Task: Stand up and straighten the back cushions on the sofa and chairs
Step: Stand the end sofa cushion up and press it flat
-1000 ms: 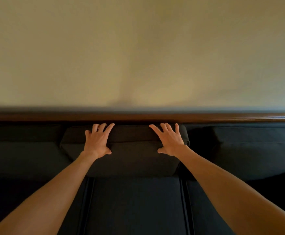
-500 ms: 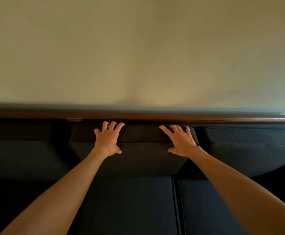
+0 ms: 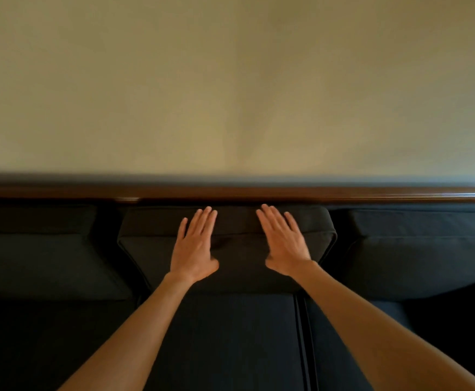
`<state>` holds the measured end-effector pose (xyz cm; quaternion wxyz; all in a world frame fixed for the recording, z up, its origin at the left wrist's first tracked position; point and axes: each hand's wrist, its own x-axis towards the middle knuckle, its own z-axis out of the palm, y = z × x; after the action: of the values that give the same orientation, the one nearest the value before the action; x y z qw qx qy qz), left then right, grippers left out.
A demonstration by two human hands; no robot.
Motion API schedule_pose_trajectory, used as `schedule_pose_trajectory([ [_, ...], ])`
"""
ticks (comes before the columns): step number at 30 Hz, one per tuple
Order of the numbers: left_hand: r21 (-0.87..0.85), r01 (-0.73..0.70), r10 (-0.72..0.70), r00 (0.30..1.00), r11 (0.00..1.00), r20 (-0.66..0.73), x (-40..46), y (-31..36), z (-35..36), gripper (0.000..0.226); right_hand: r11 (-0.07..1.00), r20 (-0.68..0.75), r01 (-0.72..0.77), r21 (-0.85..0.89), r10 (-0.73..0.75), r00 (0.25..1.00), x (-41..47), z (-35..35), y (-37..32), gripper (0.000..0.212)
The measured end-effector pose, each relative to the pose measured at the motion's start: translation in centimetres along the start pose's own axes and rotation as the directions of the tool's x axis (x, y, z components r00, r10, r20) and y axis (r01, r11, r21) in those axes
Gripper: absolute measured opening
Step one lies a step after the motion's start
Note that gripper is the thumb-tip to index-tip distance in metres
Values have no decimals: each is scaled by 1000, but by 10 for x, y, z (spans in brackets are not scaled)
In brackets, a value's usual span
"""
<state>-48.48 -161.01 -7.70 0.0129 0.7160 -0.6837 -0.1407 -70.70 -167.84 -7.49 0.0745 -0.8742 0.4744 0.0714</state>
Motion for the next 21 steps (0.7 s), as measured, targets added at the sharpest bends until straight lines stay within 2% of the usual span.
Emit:
schedule_pose_trajectory([
  [6, 64, 204, -207, 977, 977, 45, -10, -67, -18, 114, 981, 56, -190, 33, 188, 981, -16, -7, 63, 111],
  [10, 27, 342, -344, 935, 939, 88, -1, -61, -28, 112, 963, 98, -266, 34, 262, 960, -20, -5, 68, 116],
  [11, 4, 317, -316, 946, 949, 78, 1, -51, -28, 112, 959, 101, -281, 41, 276, 956, -21, -4, 67, 118],
  [13, 9, 105, -105, 994, 994, 44, 0, -30, -20, 114, 954, 92, -294, 61, 288, 953, -22, -2, 68, 120],
  [15, 85, -84, 81, 996, 993, 31, -5, -19, -7, 110, 955, 83, -291, 59, 285, 955, -22, -2, 71, 119],
  [18, 126, -68, 76, 995, 990, -58, -7, -37, 1, 90, 952, 55, -302, 41, 299, 953, -22, -2, 69, 116],
  [21, 132, -36, 46, 996, 991, -75, -9, -69, -2, 73, 943, -4, -331, 34, 331, 944, -22, -1, 51, 112],
])
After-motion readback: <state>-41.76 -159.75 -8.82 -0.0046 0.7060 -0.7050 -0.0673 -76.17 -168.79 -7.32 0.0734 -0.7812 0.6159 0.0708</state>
